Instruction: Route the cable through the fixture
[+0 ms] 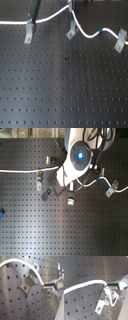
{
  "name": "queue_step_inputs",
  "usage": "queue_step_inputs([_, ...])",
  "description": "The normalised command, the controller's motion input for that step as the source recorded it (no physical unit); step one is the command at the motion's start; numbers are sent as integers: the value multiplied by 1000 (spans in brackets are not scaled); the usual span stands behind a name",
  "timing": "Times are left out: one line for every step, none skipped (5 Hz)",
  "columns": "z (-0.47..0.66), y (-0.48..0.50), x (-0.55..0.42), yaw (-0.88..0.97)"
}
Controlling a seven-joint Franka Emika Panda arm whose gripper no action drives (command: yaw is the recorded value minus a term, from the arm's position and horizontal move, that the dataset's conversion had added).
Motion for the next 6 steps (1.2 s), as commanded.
queue_step_inputs([129, 23, -35, -71])
queue_step_inputs([49, 86, -68, 0])
queue_step_inputs([318, 90, -63, 0])
queue_step_inputs([337, 101, -70, 0])
queue_step_inputs([359, 107, -83, 0])
queue_step_inputs([270, 139, -100, 0])
